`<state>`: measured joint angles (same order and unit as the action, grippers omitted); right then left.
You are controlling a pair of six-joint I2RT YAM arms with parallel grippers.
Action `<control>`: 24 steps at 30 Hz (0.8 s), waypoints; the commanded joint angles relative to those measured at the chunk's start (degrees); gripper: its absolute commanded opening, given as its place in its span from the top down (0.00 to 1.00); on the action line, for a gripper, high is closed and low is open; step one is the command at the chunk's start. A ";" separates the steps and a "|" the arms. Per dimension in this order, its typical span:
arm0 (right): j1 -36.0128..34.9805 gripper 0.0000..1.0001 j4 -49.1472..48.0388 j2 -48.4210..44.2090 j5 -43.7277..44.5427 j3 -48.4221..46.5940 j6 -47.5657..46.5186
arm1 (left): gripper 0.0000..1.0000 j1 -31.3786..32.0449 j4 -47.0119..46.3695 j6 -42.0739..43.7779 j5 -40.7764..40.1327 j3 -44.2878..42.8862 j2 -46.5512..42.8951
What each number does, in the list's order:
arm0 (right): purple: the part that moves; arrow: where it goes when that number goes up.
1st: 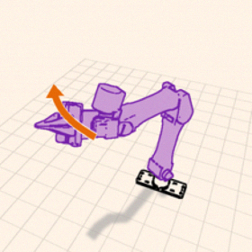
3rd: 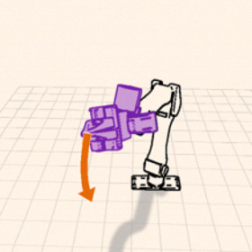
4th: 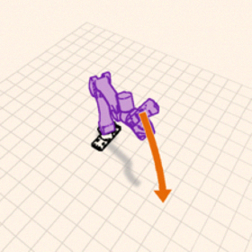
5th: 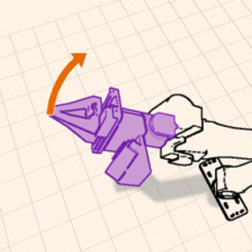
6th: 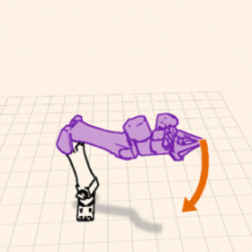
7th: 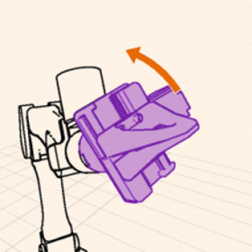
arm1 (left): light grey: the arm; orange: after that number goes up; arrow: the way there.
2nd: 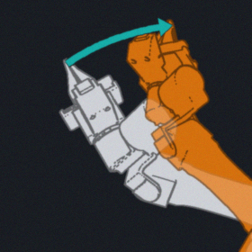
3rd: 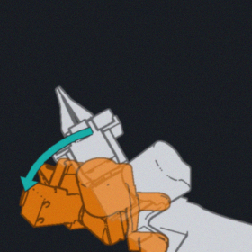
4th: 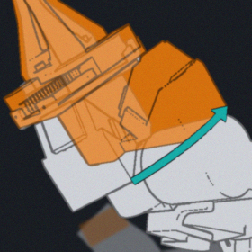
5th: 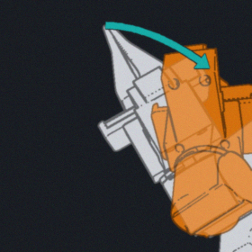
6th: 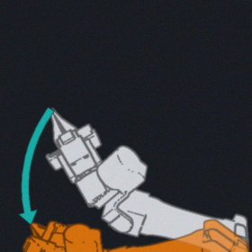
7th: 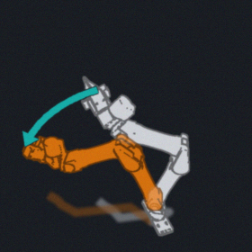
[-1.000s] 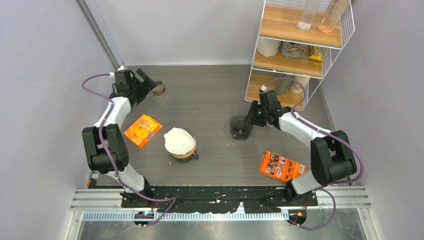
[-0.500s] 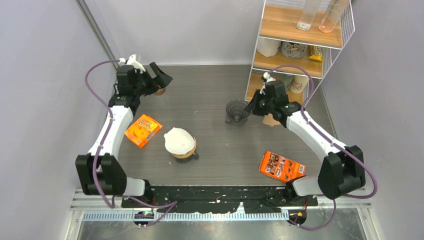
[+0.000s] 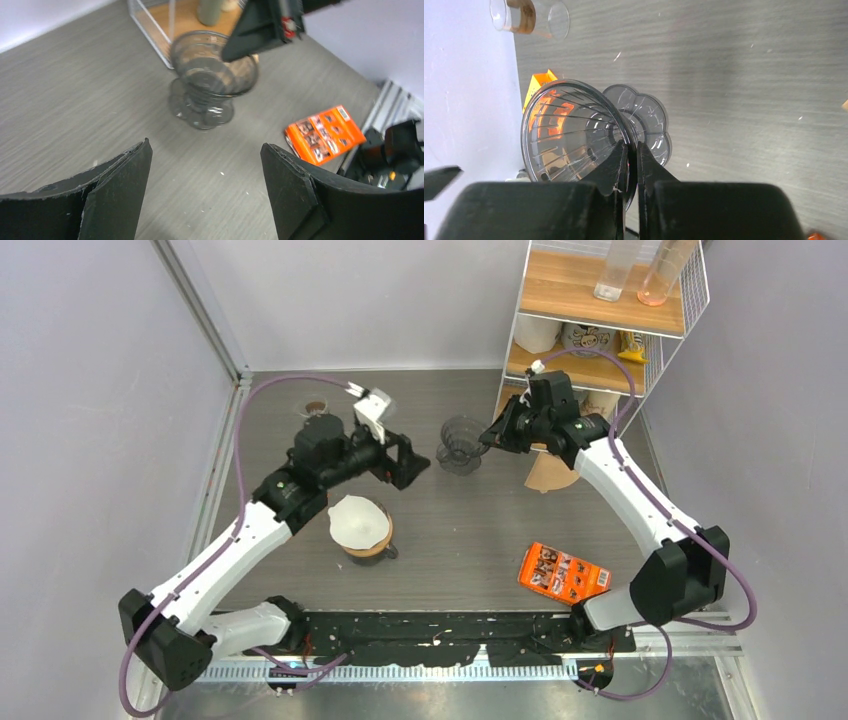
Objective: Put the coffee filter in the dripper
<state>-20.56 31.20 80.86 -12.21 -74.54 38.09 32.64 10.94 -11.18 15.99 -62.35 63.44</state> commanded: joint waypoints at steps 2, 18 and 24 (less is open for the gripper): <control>-0.32 0.95 3.63 2.08 -7.02 -3.63 4.20 | 0.16 7.68 -4.77 5.62 -4.41 1.24 2.56; -0.25 0.95 1.76 2.56 -12.12 -2.02 5.90 | 0.35 14.31 -6.02 7.42 -17.17 -0.81 9.65; -0.33 0.95 1.77 1.84 -11.32 -1.58 5.28 | 0.73 15.75 -6.85 8.90 -18.51 -1.45 11.30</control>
<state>-20.58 35.59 84.03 -22.17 -75.33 42.87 47.22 8.32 -3.77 -0.10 -61.06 74.04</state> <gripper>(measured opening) 0.116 0.393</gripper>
